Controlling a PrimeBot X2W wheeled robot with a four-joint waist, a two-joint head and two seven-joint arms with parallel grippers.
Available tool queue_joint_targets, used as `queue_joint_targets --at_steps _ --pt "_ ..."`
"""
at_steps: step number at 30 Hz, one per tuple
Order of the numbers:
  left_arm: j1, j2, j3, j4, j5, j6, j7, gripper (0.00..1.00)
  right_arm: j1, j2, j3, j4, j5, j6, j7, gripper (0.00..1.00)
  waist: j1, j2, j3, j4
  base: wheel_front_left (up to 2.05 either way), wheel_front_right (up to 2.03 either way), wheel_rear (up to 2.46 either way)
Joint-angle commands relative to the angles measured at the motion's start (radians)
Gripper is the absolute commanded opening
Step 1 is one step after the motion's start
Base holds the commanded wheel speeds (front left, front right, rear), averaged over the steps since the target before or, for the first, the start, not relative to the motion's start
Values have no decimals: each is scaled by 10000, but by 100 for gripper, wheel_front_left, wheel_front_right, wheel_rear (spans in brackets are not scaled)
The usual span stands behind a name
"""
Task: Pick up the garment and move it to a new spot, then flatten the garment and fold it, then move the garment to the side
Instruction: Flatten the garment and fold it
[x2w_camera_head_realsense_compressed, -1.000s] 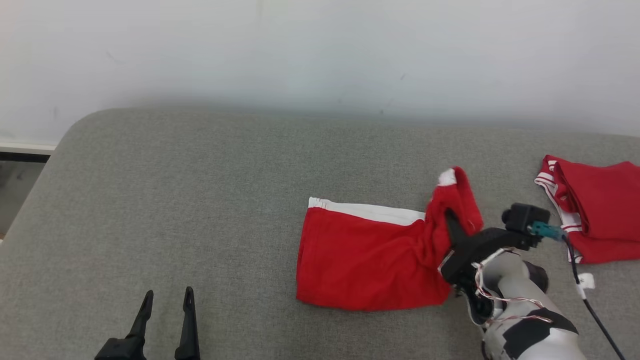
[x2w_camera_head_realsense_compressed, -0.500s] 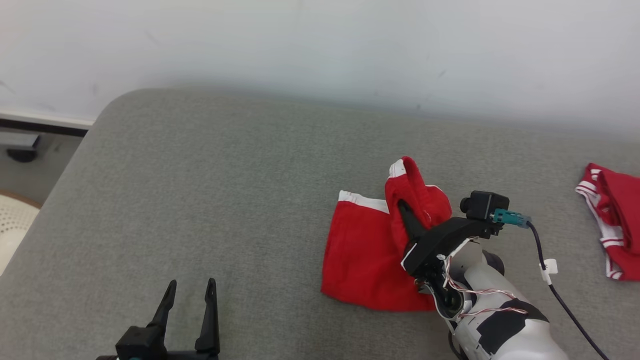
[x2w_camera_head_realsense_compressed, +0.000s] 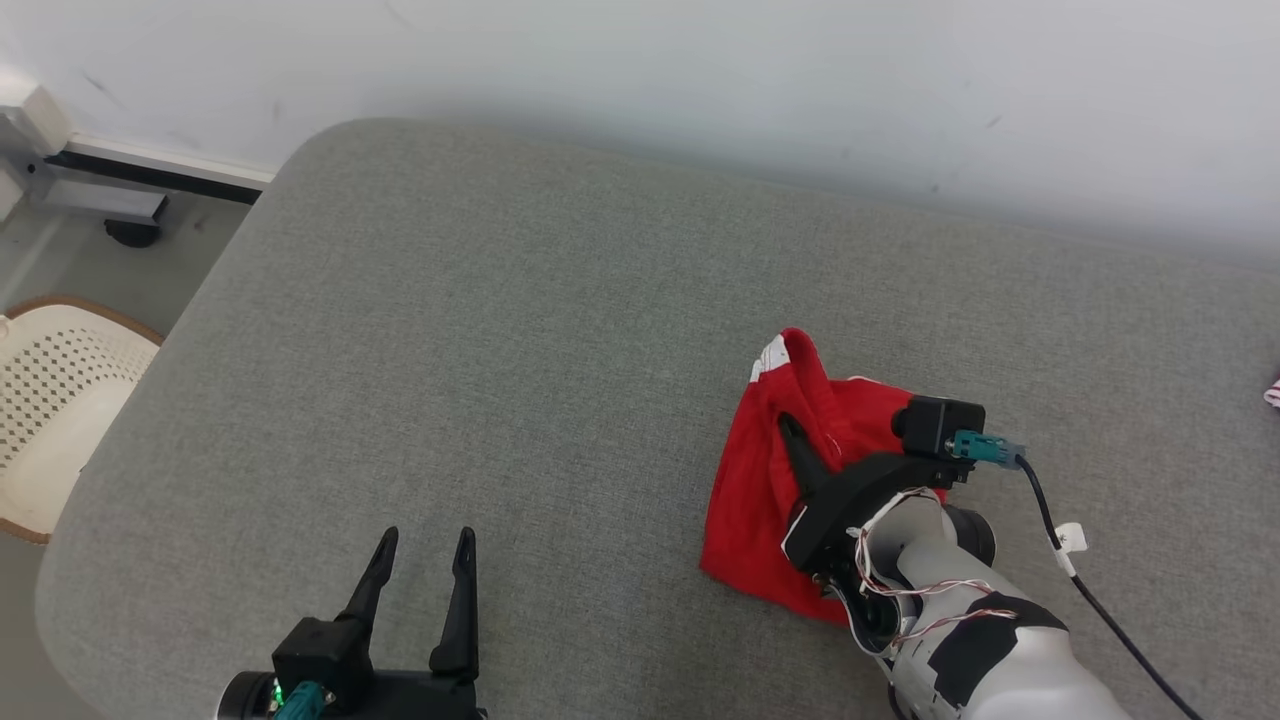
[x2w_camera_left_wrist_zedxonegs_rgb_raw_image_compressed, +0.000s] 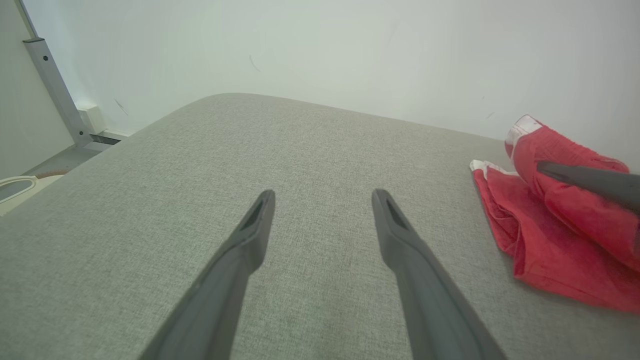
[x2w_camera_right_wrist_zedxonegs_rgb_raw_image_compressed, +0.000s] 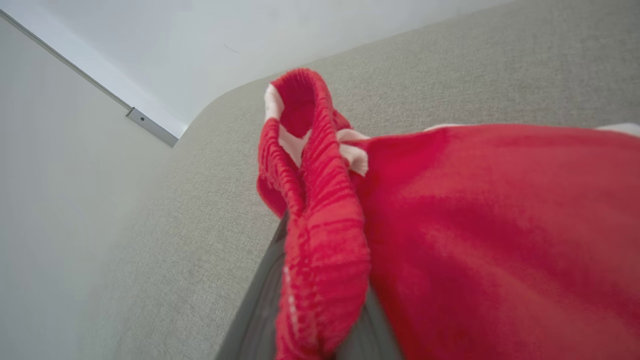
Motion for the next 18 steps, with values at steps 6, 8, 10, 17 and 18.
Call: queue_joint_targets --at_steps 6,8,10,17,18 --pt "130 -6 84 170 18 70 -32 100 188 3 422 -186 1027 -29 -339 100 0 -1 -292 -96 0 0 0" --pt "217 -6 172 191 71 71 -32 100 200 1 489 -371 1262 -27 -435 100 0 -1 -437 -170 0 0 0" --pt "284 -5 275 138 116 72 -33 100 157 2 492 -461 1364 -27 -502 100 0 -1 -558 -270 0 0 0" --pt "653 -6 690 -96 194 73 -33 100 299 -642 -1165 -1554 57 -29 -529 100 0 -1 -763 -652 0 0 0" --pt "714 -5 733 -122 200 62 -33 100 460 -786 -1478 -1807 -306 -29 -528 100 0 -1 -772 -693 0 0 0"
